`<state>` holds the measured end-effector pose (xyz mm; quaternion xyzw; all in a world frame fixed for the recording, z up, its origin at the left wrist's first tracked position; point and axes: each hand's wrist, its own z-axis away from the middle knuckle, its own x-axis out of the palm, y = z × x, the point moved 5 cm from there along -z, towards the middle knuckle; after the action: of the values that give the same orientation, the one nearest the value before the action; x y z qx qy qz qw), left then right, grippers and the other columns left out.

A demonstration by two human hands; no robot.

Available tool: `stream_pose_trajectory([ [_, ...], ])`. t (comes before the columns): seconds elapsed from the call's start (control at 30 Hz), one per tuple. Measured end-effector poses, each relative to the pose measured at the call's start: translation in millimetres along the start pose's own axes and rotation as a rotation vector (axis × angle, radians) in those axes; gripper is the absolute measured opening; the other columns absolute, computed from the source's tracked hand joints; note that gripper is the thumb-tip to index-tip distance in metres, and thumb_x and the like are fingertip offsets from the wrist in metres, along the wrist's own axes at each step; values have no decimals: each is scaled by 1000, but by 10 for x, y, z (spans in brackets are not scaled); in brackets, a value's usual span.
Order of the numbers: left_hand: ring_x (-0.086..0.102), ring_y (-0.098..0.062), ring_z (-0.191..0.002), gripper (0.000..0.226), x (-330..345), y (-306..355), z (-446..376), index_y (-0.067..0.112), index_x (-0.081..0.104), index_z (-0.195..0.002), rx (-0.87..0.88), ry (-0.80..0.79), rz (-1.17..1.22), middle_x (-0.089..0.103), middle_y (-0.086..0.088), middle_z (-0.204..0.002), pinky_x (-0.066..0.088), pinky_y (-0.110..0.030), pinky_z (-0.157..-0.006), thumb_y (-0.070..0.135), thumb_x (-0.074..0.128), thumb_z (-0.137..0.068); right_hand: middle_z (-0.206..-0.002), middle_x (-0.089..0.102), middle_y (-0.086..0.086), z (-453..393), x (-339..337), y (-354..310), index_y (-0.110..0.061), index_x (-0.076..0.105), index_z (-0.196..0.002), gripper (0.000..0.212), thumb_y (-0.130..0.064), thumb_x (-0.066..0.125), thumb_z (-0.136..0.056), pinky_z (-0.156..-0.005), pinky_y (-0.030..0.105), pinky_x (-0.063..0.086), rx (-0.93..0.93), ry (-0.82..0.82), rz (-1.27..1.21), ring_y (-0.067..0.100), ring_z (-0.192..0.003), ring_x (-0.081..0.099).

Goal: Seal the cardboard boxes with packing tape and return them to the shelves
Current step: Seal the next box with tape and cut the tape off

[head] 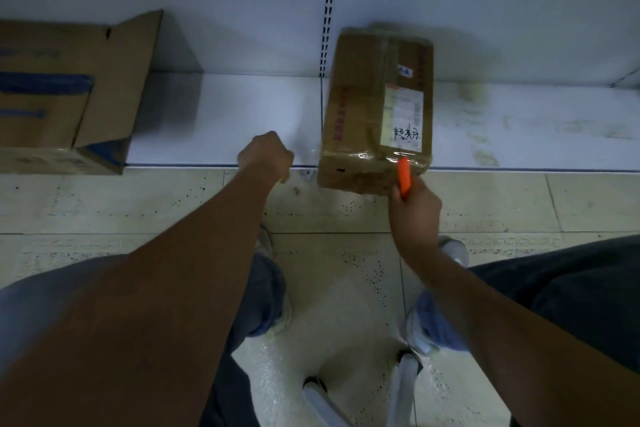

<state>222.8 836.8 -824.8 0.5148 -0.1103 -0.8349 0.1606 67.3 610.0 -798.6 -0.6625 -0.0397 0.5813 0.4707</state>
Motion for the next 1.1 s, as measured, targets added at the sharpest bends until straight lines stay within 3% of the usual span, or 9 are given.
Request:
stream_pose_trajectory([
  [0.1, 68, -34, -84, 21, -175, -127, 175, 4, 57, -111, -201, 253, 55, 71, -12, -97, 57, -43, -69, 17, 52, -95, -94, 60, 3, -163, -251, -52, -11, 56, -101, 7, -13, 50, -101, -80, 27, 48, 149, 225, -108, 16, -86, 59],
  [0.17, 66, -33, -87, 26, -237, 2, 373, 3, 51, -120, -168, 386, 46, 65, -9, -97, 43, -32, -52, 21, 43, -104, -100, 61, 6, -243, -306, -33, -7, 59, -107, 12, -12, 50, -101, -82, 26, 45, 222, 281, -141, 18, -93, 60],
  [0.27, 62, -22, -79, 31, -215, 375, 686, 2, 51, -123, -71, 484, 142, 58, -6, -88, 28, -22, -46, 26, 38, -107, -97, 60, 5, -311, -285, -13, -4, 61, -108, 16, -14, 49, -102, -81, 26, 45, 286, 219, -127, 20, -92, 61],
  [0.4, 57, -17, -76, 27, -10, 682, 709, 6, 52, -116, 15, 454, 242, 52, 1, -84, 24, -18, -47, 28, 39, -107, -92, 57, 4, -394, -225, -44, -6, 61, -104, 18, -16, 46, -104, -77, 26, 45, 270, 111, -95, 14, -80, 53],
  [0.53, 48, -12, -71, 23, 59, 832, 669, 6, 53, -112, 36, 481, 319, 50, 2, -83, 21, -17, -45, 24, 40, -107, -90, 56, 3, -599, -213, -50, -5, 62, -106, 24, -21, 44, -105, -74, 23, 38, 238, 51, -74, 15, -82, 52],
  [0.7, 51, -7, -69, 17, 129, 966, 538, 7, 50, -110, 47, 408, 390, 51, 1, -81, 37, -14, -51, 18, 37, -108, -76, 51, -2, -951, -155, -39, -9, 57, -97, 26, -28, 41, -106, -75, 21, 47, 227, 6, -107, 7, -66, 49],
  [0.77, 51, -14, -79, 13, 181, 991, 470, 12, 47, -102, 58, 380, 433, 51, -3, -85, 36, -15, -55, 16, 36, -108, -82, 56, 1, -1115, -111, -17, -6, 60, -105, 29, -29, 42, -106, -87, 31, 51, 246, -32, -94, 13, -75, 55],
  [0.97, 44, -7, -66, 14, 144, 1035, 419, 9, 48, -110, -12, 396, 482, 49, 5, -80, 26, -13, -46, 20, 40, -107, -93, 60, 8, -1394, -113, 25, -5, 61, -104, 33, -36, 48, -104, -74, 28, 46, 344, -101, -63, 20, -84, 58],
  [1.1, 40, -4, -64, 10, 124, 1148, 557, 10, 48, -101, 5, 359, 488, 45, 7, -77, 37, -15, -50, 18, 44, -105, -90, 60, 5, -1335, -366, 15, -7, 66, -102, 27, -32, 57, -100, -73, 27, 43, 309, -72, -63, 21, -85, 59],
])
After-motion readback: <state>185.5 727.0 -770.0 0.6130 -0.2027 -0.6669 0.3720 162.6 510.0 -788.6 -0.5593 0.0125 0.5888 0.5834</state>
